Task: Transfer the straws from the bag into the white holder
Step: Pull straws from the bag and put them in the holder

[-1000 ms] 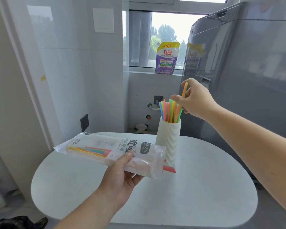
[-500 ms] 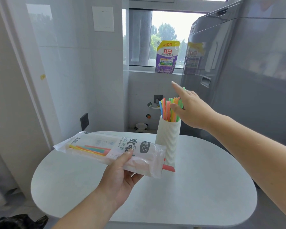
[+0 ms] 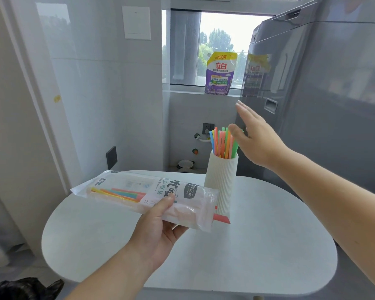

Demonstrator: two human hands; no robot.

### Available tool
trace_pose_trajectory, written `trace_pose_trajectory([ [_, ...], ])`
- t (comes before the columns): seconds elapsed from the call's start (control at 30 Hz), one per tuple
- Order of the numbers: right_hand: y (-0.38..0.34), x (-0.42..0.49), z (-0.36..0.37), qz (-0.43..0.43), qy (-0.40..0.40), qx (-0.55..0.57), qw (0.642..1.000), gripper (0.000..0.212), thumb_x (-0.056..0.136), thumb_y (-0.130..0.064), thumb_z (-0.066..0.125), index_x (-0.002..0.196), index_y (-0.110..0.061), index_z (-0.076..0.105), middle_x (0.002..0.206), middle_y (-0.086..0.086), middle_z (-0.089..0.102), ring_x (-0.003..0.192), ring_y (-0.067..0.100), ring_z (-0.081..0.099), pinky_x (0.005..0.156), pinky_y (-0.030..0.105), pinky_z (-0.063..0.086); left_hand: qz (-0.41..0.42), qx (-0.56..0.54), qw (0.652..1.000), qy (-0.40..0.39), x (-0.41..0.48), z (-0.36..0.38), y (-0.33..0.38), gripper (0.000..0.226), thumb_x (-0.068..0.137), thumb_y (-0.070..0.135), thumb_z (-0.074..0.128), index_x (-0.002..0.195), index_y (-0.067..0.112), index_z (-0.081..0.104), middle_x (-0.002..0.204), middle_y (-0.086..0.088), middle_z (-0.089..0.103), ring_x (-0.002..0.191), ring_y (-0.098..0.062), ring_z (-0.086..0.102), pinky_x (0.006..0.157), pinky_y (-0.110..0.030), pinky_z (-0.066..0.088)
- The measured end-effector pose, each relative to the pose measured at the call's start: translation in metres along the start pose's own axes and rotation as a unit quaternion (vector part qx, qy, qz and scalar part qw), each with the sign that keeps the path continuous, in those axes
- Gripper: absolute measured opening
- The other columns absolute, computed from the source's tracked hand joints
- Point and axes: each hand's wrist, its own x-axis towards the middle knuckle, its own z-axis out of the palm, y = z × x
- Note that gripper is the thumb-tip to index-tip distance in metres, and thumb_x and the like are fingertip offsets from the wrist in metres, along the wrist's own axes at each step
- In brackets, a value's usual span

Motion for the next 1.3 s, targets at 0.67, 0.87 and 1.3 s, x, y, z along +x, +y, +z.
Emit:
trace_pose_trajectory([
  [0.67,-0.067,-0.148,0.058,0.52,-0.035,0.565,0.64,0.047,0.105,-0.05,0.038,0.11,-0.008,0.058,0.107,0.024,0.072,0.092,0.038,0.074,0.084,0.051,0.058,0.076,0.093,0.993,-0.018,-0.006,0.008,-0.001,0.034,0.098,0.013,0.067,0.13,0.022,0.07,0.113,-0.005,0.083,0.093,-0.019,0.081,0.063,-0.033,0.063],
  [0.87,-0.075,-0.164,0.07,0.53,-0.045,0.674,0.512,0.05,0.107,-0.045,0.035,0.121,-0.005,0.062,0.1,0.021,0.079,0.087,0.037,0.077,0.076,0.047,0.06,0.14,0.222,0.964,-0.051,-0.013,0.012,-0.008,0.036,0.099,0.012,0.067,0.13,0.03,0.069,0.119,0.004,0.082,0.105,-0.02,0.078,0.07,-0.03,0.063],
  [1.3,-0.063,-0.166,0.076,0.461,-0.106,0.548,0.69,0.023,0.097,-0.023,0.057,0.084,-0.007,0.068,0.058,0.002,0.058,0.045,0.017,0.045,0.042,0.026,0.04,0.145,0.212,0.966,-0.01,-0.005,0.001,-0.002,0.032,0.098,0.014,0.069,0.124,0.034,0.072,0.116,0.004,0.082,0.103,-0.019,0.079,0.07,-0.035,0.064],
])
